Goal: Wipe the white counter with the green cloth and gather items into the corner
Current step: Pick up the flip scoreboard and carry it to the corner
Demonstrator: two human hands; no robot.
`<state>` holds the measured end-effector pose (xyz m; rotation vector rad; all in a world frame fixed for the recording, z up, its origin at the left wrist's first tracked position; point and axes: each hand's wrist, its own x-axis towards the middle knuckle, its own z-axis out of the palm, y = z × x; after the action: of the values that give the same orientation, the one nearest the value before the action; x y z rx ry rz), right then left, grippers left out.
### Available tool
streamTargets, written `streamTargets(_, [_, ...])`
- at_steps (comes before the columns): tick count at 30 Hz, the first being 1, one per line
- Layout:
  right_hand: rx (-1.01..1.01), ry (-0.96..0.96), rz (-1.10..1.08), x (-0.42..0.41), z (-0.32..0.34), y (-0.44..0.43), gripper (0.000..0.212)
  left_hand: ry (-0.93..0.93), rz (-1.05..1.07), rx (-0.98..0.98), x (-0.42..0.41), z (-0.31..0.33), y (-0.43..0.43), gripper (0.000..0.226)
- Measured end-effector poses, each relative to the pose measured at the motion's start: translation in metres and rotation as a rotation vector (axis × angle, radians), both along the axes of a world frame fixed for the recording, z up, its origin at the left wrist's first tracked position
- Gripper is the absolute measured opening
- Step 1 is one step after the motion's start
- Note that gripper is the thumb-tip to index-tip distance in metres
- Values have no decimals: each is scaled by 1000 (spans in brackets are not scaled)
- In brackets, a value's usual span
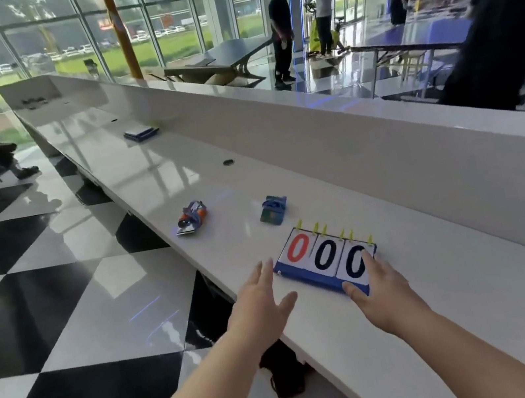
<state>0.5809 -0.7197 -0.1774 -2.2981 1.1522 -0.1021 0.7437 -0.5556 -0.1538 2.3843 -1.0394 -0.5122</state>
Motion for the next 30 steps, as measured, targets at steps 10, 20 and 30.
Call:
streamTargets(10, [60,124,-127,85,-91,-102,79,75,-106,104,107,-89,-134,83])
streamTargets(20, [214,194,-362,137,-150,-165,71,181,-39,272,164,-172,-234,76])
streamTargets(30, [217,-59,-823,144,-149,-161,62,381,200,192,197,-197,-251,40])
